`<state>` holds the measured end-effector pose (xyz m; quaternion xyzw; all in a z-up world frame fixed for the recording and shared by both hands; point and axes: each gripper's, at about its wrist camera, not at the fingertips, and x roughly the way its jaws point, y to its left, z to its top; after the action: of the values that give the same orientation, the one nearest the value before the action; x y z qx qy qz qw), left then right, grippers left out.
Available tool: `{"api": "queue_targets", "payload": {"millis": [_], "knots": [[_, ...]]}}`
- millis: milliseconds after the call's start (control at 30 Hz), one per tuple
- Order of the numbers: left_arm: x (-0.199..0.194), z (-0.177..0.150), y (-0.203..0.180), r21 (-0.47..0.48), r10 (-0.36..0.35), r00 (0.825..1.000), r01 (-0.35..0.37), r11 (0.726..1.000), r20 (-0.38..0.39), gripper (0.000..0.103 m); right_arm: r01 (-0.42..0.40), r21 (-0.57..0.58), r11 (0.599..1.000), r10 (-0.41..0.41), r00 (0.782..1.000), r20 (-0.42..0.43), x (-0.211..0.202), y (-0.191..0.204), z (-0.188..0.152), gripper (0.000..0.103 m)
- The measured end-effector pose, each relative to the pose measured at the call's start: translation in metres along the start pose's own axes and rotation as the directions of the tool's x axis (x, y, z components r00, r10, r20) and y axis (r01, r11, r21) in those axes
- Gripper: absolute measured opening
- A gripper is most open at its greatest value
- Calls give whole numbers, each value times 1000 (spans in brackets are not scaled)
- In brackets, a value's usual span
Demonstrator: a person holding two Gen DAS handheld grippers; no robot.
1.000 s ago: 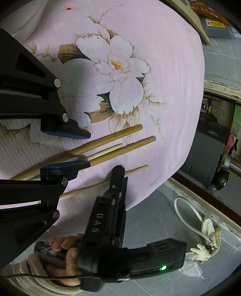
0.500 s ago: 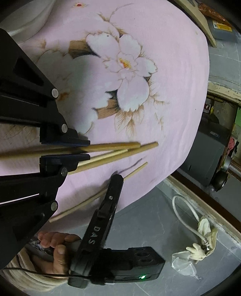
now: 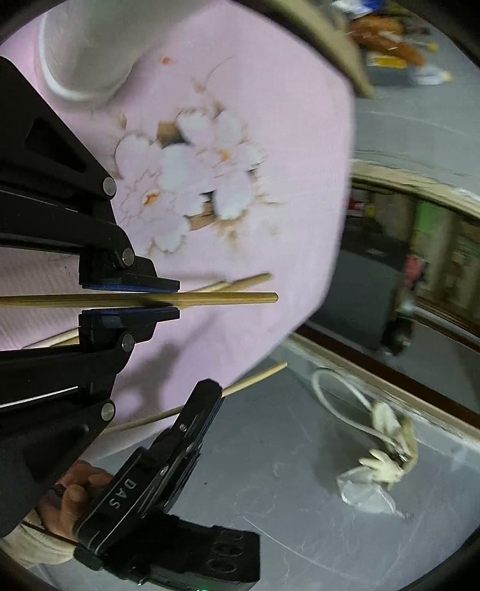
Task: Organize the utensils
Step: 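Lift both chopsticks in both tools and lower them into the caddy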
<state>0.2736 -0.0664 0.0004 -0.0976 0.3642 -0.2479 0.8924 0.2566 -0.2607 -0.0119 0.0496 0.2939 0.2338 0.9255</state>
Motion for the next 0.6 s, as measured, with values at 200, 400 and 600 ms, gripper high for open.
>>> {"api": "queue_targets", "payload": {"millis": [200, 400, 600], "knots": [[-39, -12, -20, 68, 48, 970, -66, 996, 238, 5, -6, -44, 999, 15, 979, 202, -34, 20, -1, 3], [-80, -20, -31, 84, 79, 900, -126, 988, 430, 5, 20, -128, 992, 25, 941, 338, -57, 58, 8, 3], [-131, -22, -14, 72, 102, 821, -171, 983, 562, 5, -8, -175, 985, 87, 891, 446, -73, 93, 27, 3]]}}
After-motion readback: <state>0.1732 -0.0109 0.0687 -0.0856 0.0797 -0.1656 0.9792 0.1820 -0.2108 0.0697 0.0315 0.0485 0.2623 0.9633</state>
